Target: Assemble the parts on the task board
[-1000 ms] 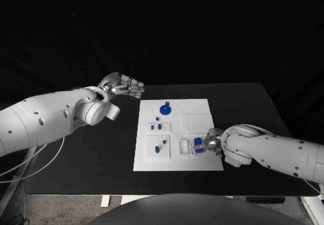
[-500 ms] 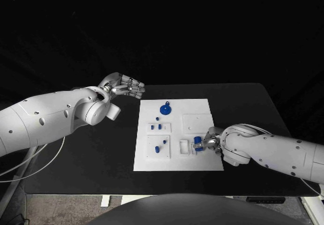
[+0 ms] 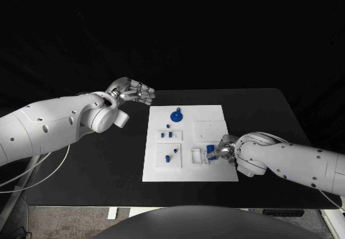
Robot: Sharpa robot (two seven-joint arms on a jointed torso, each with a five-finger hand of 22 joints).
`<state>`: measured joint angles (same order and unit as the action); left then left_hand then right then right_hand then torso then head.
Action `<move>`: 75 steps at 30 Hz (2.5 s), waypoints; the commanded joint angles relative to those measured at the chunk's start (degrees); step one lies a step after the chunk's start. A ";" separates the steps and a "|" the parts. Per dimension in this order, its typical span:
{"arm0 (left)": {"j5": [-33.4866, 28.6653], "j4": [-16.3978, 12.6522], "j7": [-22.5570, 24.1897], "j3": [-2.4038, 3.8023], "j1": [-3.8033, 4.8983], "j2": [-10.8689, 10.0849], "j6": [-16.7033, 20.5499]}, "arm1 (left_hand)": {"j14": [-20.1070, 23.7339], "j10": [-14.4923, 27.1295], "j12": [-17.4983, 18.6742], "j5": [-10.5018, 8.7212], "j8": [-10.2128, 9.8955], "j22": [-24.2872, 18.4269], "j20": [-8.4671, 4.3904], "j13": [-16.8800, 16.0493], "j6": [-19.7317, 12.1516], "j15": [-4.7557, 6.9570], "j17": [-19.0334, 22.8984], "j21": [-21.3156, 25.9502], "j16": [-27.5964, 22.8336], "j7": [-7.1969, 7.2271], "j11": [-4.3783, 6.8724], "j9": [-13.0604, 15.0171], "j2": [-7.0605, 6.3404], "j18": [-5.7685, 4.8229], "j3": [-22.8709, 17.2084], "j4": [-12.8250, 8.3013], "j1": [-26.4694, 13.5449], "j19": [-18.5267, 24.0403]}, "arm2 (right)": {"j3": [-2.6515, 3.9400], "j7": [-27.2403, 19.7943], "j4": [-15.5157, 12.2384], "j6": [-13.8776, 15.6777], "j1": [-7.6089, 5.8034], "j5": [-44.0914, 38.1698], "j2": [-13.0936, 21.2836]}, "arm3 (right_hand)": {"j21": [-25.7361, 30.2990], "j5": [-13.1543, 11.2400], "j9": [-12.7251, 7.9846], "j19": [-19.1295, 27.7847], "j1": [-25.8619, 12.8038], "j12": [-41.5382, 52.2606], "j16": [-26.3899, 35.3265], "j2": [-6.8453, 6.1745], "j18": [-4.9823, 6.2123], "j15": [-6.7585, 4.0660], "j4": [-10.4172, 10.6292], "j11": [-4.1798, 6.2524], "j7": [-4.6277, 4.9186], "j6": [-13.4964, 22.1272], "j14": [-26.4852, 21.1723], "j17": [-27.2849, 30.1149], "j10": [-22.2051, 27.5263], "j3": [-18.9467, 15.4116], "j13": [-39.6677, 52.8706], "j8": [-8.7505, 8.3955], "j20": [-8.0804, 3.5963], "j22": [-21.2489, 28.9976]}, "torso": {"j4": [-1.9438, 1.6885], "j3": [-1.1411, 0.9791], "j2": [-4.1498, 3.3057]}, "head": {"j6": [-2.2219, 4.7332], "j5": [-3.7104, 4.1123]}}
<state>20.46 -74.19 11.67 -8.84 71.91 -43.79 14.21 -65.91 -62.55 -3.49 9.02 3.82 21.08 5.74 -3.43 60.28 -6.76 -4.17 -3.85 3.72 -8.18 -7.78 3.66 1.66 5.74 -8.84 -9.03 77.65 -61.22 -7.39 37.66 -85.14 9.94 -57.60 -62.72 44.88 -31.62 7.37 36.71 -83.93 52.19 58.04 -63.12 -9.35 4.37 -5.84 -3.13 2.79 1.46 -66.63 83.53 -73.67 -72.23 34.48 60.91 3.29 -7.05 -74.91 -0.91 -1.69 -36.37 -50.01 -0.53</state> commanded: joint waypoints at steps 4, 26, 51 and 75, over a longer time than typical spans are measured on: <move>-0.33 -0.15 0.21 0.04 0.03 0.06 -0.74 | 0.00 0.16 0.14 -0.33 -0.21 -0.07 0.01 0.04 -0.38 -0.08 -0.07 -0.20 -0.20 -0.03 -0.11 0.01 -0.07 0.03 -0.02 0.26 -0.19 -0.23 | -0.05 -0.58 -1.79 2.04 0.08 2.17 0.83 | -0.69 2.33 -2.58 -1.48 -0.88 0.08 -0.25 -0.48 -0.46 -0.10 -1.81 0.33 -0.46 -1.62 0.64 -0.10 -0.40 0.67 -0.06 0.38 -0.03 -3.48 | 0.01 -0.02 -0.03 | 0.01 -0.15; -0.33 -0.13 0.13 0.04 0.03 0.06 -0.82 | -0.02 0.13 0.14 -0.25 -0.19 -0.64 -0.02 0.04 -0.22 -0.07 -0.07 -0.23 -0.21 0.01 -0.09 0.02 -0.11 0.01 -0.14 0.43 -0.11 -0.36 | 0.04 -0.72 -6.31 1.91 -0.94 4.98 2.10 | -0.82 2.26 -4.62 -1.38 -0.96 -0.14 -0.08 -1.13 -0.55 -0.07 -1.04 0.26 -0.41 -2.06 0.64 -0.11 -0.51 -0.89 -0.18 0.36 -0.02 -3.45 | -0.01 0.03 -0.06 | 0.01 -0.46; -0.29 -0.29 0.02 0.04 0.06 0.16 -0.73 | -0.02 0.13 0.14 -0.25 -0.19 -0.64 -0.02 0.04 -0.22 -0.07 -0.07 -0.23 -0.21 0.01 -0.09 0.02 -0.11 0.01 -0.14 0.43 -0.11 -0.36 | -0.58 0.44 -2.42 -2.38 -1.32 6.37 -2.38 | -0.56 2.89 -5.82 -0.89 -0.67 -0.36 -0.14 -0.41 -0.59 0.15 -0.39 0.03 -0.19 -1.70 0.36 -0.26 0.09 -2.86 -0.20 0.37 0.18 -3.43 | -0.05 0.08 -0.14 | 0.01 -1.24; -0.25 -0.39 -0.08 0.05 0.07 0.16 -0.64 | 0.02 0.17 0.14 -0.27 -0.20 -1.36 0.00 0.04 -0.24 -0.09 -0.07 -0.25 -0.21 0.01 -0.11 0.01 -0.21 -0.01 -0.16 0.69 -0.12 -0.48 | -0.86 -0.69 -1.54 -1.58 -1.32 6.44 -3.38 | 1.27 -4.60 -8.85 -0.39 1.41 -2.63 1.16 -4.09 -0.34 0.51 9.01 -0.66 0.72 -0.35 -0.26 0.30 1.56 -12.92 -2.08 0.35 0.38 -3.05 | 0.04 -0.01 -0.13 | 0.01 -1.42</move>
<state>20.45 -74.42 11.32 -8.84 71.93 -43.71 14.02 -65.91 -62.55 -3.49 9.02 3.82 19.77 5.73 -3.43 60.28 -6.76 -4.14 -3.85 3.72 -8.18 -7.78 3.66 1.66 5.73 -9.01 -8.57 77.65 -61.22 -8.23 37.68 -86.66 8.93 -58.96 -56.34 41.58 -30.55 3.06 28.12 -83.93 52.99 55.65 -62.11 -13.29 4.36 -5.64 5.11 2.19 2.14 -67.31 83.32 -73.42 -70.97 21.91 58.90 3.49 -7.05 -74.95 -0.87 -1.70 -36.51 -50.01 -1.91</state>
